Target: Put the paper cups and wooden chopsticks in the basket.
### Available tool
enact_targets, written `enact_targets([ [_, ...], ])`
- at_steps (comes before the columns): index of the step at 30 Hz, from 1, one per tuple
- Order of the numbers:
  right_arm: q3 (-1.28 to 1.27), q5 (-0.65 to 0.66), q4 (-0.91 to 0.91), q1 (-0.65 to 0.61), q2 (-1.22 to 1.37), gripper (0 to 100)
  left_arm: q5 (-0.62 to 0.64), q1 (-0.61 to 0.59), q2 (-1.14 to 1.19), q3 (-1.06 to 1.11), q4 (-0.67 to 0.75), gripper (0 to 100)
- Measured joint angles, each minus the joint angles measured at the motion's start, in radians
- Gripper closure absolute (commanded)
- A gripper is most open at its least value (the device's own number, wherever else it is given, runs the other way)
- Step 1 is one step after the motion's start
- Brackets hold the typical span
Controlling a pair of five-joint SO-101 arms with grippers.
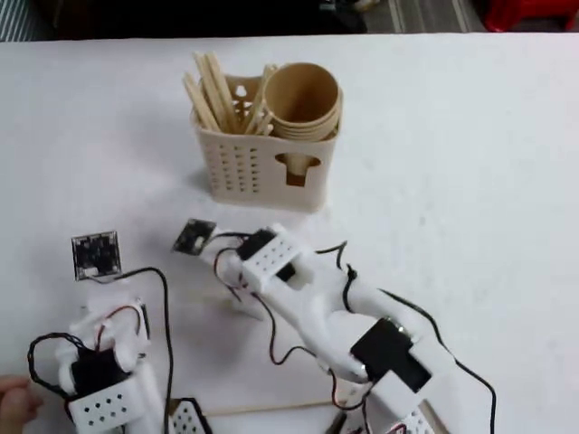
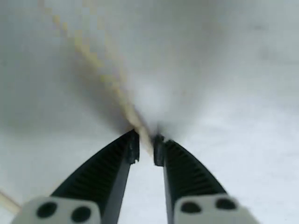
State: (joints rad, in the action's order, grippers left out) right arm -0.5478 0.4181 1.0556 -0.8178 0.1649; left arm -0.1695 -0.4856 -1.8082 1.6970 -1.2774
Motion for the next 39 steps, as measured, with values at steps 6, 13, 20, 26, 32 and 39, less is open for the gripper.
enact_targets([
  [6,0.008,0.002,0.023,0.086,0.002,98.1,0.0,0.0,0.0,0.0,0.0,98],
  [13,-0.003,0.002,0.146,0.187,-0.066,96.0,0.0,0.0,0.0,0.0,0.0,98],
  [20,-0.005,0.0,0.11,0.203,-0.172,80.5,0.0,0.0,0.0,0.0,0.0,98],
  [26,-0.006,-0.069,0.012,0.104,-0.19,80.3,0.0,0.0,0.0,0.0,0.0,98],
  [32,-0.006,-0.08,-0.135,0.029,-0.152,80.4,0.0,0.0,0.0,0.0,0.0,98],
  [39,0.066,-0.083,-0.199,0.029,0.006,82.7,0.0,0.0,0.0,0.0,0.0,98],
])
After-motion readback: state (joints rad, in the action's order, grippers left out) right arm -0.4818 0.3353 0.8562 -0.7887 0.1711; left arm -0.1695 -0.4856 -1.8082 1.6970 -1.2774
